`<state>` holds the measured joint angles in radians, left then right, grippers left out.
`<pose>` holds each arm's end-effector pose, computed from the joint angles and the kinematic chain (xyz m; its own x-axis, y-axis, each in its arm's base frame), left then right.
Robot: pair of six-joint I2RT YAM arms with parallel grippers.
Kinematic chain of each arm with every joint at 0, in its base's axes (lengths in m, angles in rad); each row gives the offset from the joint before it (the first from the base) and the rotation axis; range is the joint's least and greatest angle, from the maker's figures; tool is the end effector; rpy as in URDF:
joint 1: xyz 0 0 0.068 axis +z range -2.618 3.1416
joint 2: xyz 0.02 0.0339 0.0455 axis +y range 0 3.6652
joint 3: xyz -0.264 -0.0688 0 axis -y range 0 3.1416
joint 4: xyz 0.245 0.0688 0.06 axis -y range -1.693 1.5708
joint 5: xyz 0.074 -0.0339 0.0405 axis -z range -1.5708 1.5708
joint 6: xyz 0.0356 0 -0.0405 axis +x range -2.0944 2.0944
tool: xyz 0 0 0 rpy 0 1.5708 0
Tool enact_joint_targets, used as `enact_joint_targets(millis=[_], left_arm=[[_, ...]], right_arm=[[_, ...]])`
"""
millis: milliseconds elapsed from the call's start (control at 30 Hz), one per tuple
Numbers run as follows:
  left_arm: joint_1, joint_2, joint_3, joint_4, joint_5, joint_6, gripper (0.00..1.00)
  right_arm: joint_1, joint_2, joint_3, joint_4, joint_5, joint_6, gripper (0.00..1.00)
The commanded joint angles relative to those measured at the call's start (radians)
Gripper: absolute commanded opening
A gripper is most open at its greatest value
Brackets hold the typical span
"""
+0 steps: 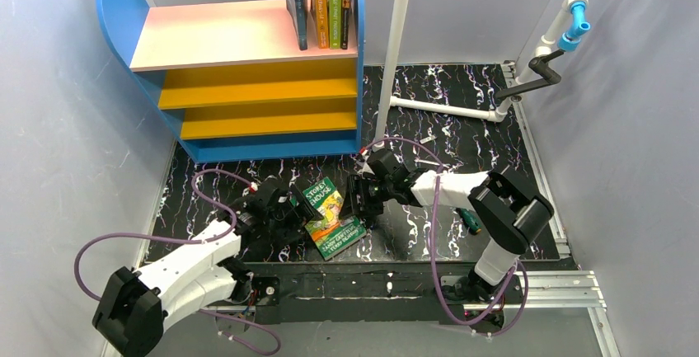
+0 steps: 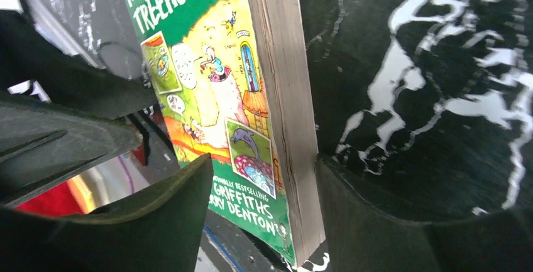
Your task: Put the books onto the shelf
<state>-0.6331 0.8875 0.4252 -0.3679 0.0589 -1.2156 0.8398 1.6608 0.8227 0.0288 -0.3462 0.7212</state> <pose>0.1385 -0.1042 0.1818 -0.7907 -0.5807 -0.1939 -0.3413 0.6811 -0.6477 0.2089 0.2511 0.1566 -0.9285 -0.1051 -0.3560 -0.3243 0.6965 0.6401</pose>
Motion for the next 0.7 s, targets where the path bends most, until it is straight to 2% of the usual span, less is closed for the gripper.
enact_joint_targets(millis=[0, 33, 200, 400, 600, 667], left_arm=[[0.027, 0.037, 0.003, 0.06, 0.058, 0.045, 0.82], [0.027, 0.047, 0.003, 0.076, 0.062, 0.058, 0.82], [0.041, 0.118, -0.003, 0.125, 0.106, 0.083, 0.81], [0.042, 0.138, -0.008, 0.145, 0.114, 0.095, 0.81], [0.042, 0.112, 0.03, 0.09, 0.088, 0.126, 0.81], [0.042, 0.088, 0.076, 0.025, 0.073, 0.163, 0.82]], right_arm=[[0.0, 0.047, 0.007, 0.134, -0.125, 0.065, 0.66], [-0.001, 0.052, 0.0, 0.159, -0.142, 0.082, 0.64], [-0.015, 0.077, -0.013, 0.238, -0.227, 0.115, 0.39], [-0.018, 0.075, -0.032, 0.345, -0.309, 0.162, 0.34], [-0.018, 0.059, -0.023, 0.357, -0.336, 0.173, 0.05], [-0.019, 0.026, -0.026, 0.324, -0.313, 0.164, 0.01]])
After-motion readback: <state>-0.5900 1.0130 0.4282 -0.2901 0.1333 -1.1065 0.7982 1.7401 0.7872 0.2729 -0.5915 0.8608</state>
